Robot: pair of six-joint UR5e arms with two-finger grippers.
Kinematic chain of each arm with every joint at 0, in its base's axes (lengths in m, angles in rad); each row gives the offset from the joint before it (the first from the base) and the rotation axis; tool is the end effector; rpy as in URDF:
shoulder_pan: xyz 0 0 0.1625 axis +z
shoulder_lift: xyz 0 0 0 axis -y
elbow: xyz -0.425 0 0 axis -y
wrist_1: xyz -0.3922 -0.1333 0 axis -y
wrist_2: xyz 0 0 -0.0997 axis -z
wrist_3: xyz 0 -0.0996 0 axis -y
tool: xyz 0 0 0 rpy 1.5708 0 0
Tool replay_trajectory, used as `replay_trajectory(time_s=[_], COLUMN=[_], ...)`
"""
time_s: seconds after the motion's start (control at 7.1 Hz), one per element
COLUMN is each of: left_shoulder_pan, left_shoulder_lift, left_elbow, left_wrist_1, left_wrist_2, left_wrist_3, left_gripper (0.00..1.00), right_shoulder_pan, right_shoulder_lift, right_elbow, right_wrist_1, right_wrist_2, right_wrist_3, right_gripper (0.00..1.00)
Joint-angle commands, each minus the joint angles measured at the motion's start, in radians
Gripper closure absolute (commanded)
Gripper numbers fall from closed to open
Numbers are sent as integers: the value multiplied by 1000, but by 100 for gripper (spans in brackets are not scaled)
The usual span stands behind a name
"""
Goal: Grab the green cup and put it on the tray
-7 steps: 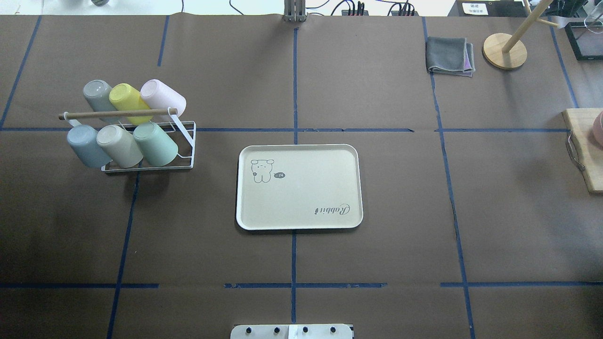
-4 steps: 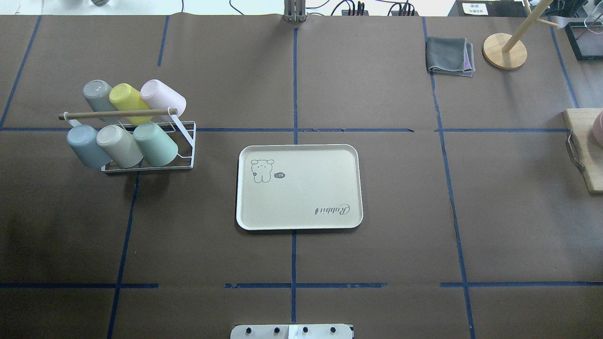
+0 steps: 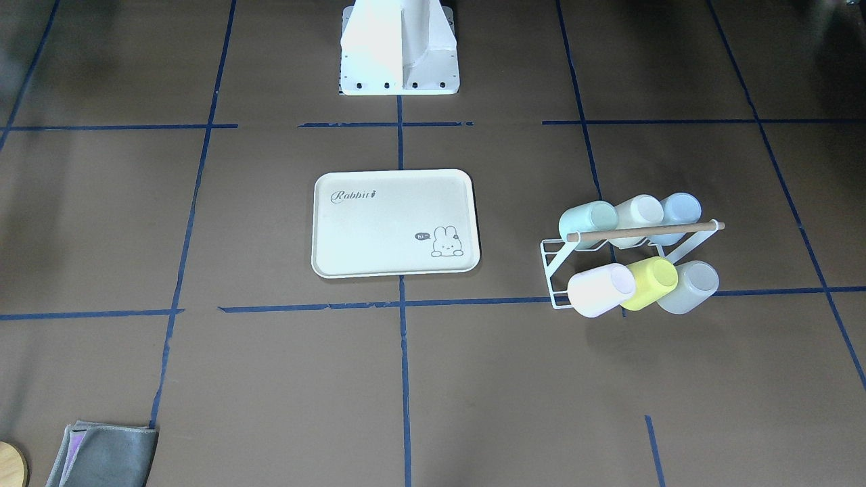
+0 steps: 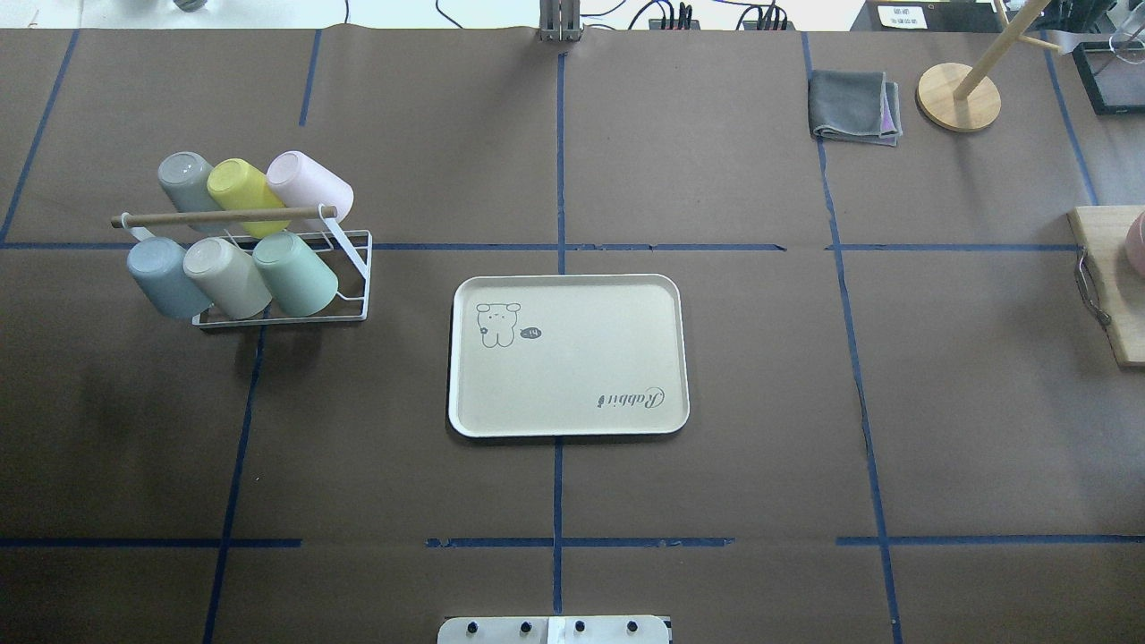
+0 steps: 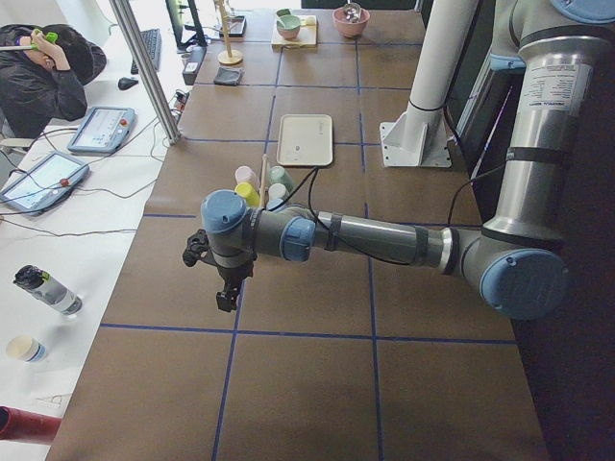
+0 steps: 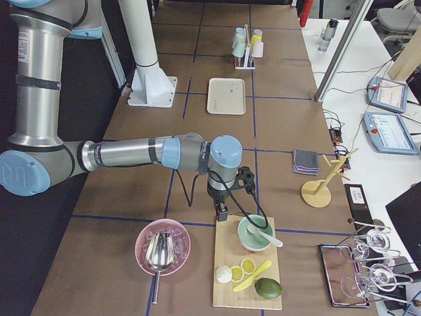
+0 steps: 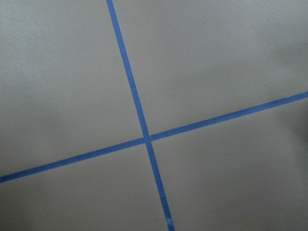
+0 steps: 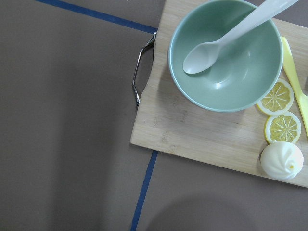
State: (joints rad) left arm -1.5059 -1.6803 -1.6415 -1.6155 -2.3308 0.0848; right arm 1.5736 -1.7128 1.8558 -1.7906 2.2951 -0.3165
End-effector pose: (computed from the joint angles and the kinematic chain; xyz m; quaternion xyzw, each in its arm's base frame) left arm -0.0292 -0.5486 0.5628 0.1079 0.3675 0.1105 0.9171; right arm 0.0685 -0.4215 0.6094 0.0208 -0.3552 -0.1325 0.9251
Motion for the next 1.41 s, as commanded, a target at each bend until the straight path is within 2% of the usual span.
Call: replay_trajectory(time_s=[0.0,0.14,0.28,0.42,0.85,0.99,1.13,1.27], left_shoulder_pan=[15,62,119,174,370,439,511,580], left_shoulder_lift=[-16,-31,-120,-189,-303,-315,-320,-323], left_elbow=[-156,-222,-260,-282,-296,-319,-374,-423], left_wrist_1=[-23,-67,-63,-55,14,88,218,312], left_wrist_2=[8,13,14,14,46,115,243,424], left_wrist_3=[-33,-33,-33,-34,-28,65,230,360], left_gripper=[0,0,0,0,0,0,0,0], right_shoulder_pan=[0,0,0,0,-1,0,0,-1], right_shoulder_lift=[1,1,1,1,2,4,4,4], right_elbow=[3,2,0,0,-6,-6,-6,-6], right_wrist_1=[0,0,0,0,0,0,0,0], right_wrist_2=[1,1,1,1,4,4,4,4], right_wrist_3=[2,2,2,2,2,2,2,2], right_gripper=[0,0,0,0,0,0,0,0])
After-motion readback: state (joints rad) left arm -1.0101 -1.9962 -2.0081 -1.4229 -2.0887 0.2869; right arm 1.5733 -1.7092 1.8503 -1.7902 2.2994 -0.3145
